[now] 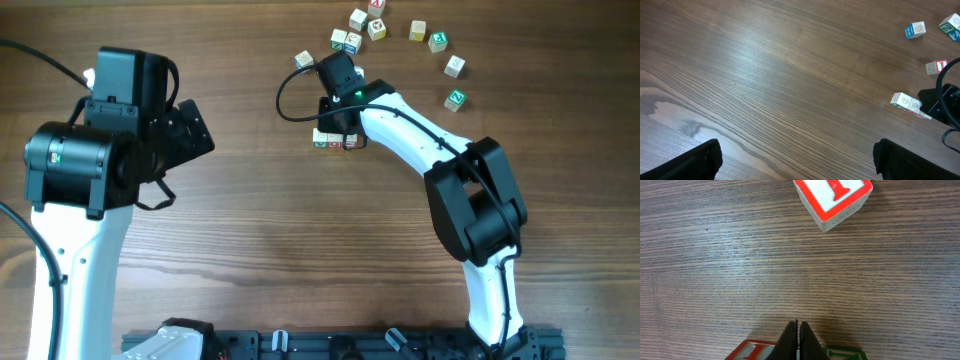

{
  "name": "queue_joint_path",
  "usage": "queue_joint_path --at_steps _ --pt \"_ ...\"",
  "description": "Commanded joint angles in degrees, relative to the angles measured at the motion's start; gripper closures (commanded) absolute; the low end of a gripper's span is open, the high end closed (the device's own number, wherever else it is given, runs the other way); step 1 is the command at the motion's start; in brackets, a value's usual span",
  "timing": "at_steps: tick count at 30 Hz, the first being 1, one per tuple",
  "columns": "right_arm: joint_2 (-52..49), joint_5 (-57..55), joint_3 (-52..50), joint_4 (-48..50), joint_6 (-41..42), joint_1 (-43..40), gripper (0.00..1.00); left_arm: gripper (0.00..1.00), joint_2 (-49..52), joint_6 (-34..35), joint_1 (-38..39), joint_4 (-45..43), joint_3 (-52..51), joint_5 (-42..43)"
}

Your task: Form a horizontal line

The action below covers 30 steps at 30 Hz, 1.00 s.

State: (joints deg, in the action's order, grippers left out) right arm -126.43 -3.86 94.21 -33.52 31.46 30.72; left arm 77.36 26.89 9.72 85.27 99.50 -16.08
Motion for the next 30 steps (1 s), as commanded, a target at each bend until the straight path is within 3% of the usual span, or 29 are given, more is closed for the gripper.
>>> queue_joint_path --at_steps 1,30 --pt "1.18 0.94 -0.04 -0.33 0.70 0.55 0.95 0.00 0.00 0.55 -0.35 -0.13 0.15 -0.68" --pt "1.18 -1.90 -0.04 1.16 0.66 0.81 0.96 0.00 0.00 0.55 -0.35 -0.13 0.15 -0.68"
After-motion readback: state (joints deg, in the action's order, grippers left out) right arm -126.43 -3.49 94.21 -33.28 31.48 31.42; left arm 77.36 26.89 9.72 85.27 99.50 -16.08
